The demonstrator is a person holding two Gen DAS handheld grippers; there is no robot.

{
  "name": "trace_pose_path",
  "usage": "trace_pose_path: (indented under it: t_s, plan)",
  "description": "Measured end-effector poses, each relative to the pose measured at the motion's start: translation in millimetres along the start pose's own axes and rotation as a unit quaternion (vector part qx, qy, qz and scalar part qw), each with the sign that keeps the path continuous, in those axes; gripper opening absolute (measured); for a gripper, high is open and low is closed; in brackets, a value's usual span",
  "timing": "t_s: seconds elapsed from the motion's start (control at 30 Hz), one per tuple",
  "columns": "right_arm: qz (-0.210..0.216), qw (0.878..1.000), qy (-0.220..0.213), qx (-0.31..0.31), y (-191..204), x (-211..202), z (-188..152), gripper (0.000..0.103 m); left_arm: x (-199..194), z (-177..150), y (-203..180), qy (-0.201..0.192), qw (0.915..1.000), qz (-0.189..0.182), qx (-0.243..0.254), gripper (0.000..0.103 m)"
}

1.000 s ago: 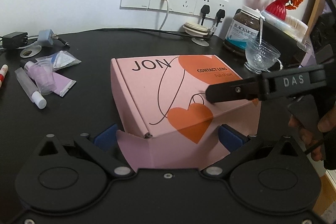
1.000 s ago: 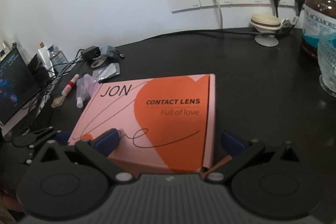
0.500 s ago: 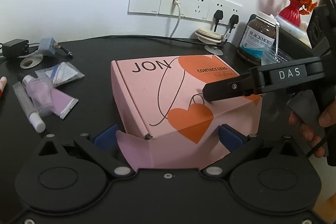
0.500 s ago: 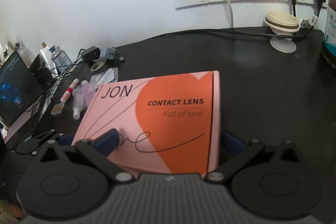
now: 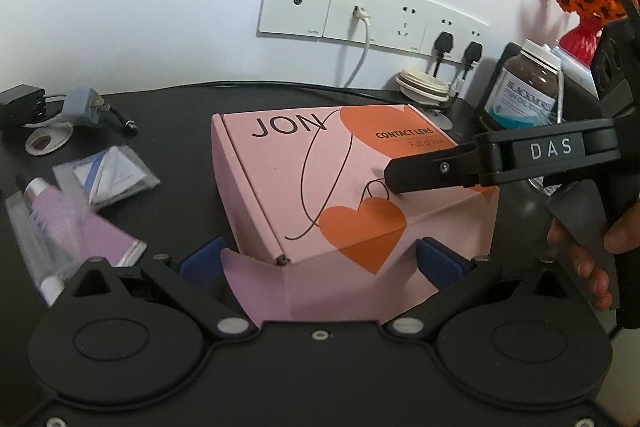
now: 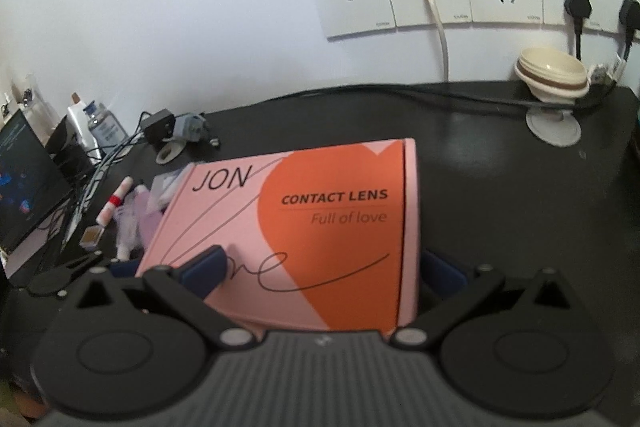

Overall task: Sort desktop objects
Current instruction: 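Push the closed pink box toward the wall with the right gripper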

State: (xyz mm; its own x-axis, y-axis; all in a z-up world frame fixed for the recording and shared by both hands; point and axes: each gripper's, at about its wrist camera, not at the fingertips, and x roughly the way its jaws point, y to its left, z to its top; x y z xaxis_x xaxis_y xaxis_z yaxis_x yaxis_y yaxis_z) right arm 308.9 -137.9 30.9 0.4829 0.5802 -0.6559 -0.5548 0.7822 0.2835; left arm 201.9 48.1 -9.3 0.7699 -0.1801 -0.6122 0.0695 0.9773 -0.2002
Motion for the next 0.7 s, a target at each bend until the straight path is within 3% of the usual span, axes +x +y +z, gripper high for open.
trace_pose_path:
  t_s: [0.23,0.7]
  plan:
    - [-0.001,1.0,-0.006,-0.002,-7.8,18.0,20.9,0.102,17.9,14.9,11.8,0.006,0.9997,-0.001,-0.024,0.103]
    - [-0.011,1.0,-0.015,0.006,-8.4,38.4,40.5,0.102,37.6,38.4,27.2,0.021,0.9997,-0.004,-0.01,0.103]
